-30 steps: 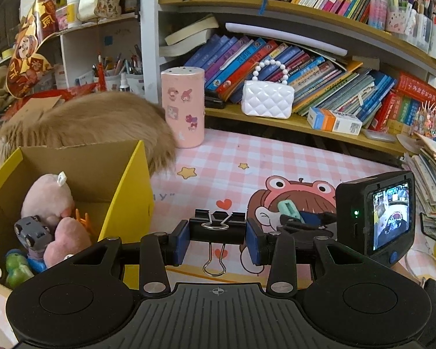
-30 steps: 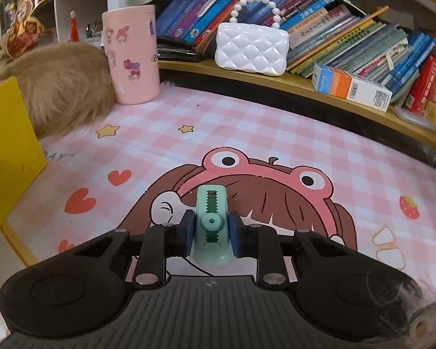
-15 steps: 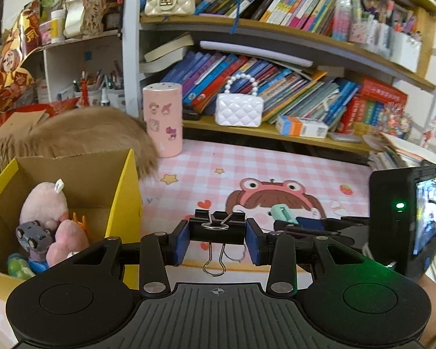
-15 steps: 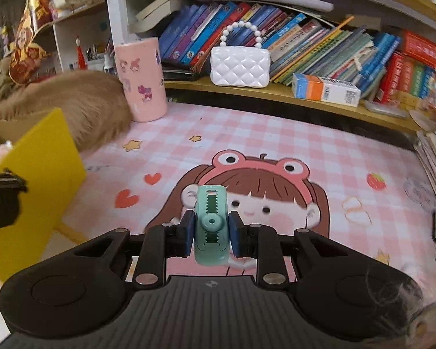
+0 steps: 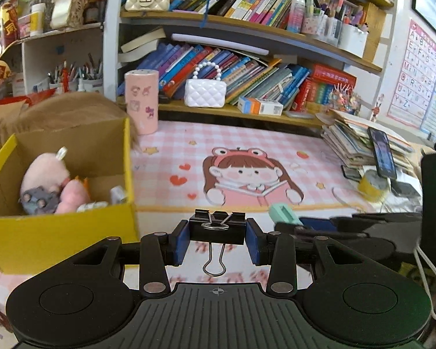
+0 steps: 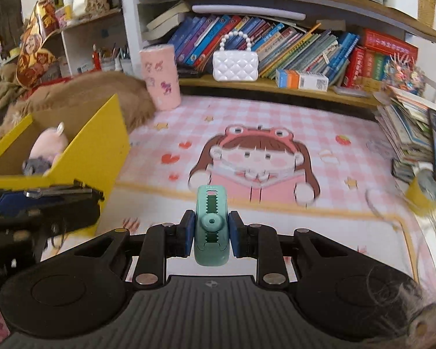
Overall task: Organize objects
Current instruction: 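Carry the black clip and green stapler over the yellow box with both grippers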
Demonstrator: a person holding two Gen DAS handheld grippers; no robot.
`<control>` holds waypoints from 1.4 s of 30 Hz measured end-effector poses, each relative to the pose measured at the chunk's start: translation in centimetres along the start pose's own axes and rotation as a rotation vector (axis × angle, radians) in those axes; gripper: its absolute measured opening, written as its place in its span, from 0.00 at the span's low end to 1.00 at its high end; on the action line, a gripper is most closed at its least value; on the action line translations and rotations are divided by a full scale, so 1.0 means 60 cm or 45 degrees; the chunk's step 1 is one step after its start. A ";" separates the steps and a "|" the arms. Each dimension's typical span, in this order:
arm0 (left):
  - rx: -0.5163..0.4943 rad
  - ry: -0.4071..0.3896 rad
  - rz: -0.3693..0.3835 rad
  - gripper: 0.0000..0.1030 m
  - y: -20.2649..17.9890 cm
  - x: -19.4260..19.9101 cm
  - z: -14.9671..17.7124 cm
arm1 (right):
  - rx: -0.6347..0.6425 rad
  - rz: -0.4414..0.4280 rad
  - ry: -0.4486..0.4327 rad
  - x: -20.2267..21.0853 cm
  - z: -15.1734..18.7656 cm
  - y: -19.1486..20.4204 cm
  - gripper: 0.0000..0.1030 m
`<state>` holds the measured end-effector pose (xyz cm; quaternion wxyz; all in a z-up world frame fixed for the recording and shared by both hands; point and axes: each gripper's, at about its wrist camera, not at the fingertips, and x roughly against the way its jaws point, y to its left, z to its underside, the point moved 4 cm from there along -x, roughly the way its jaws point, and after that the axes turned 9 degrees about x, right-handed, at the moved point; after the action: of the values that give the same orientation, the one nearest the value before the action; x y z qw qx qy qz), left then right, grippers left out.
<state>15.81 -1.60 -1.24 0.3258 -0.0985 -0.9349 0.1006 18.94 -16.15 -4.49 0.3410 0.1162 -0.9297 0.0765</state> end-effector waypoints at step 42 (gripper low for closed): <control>0.151 -0.138 -0.241 0.38 0.286 0.222 0.071 | 0.212 -0.210 0.006 0.107 0.045 0.383 0.22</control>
<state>4.92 17.68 -0.97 0.2882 0.0154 -0.9486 0.1296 6.35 4.31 -3.80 0.3376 0.2201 -0.9066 0.1253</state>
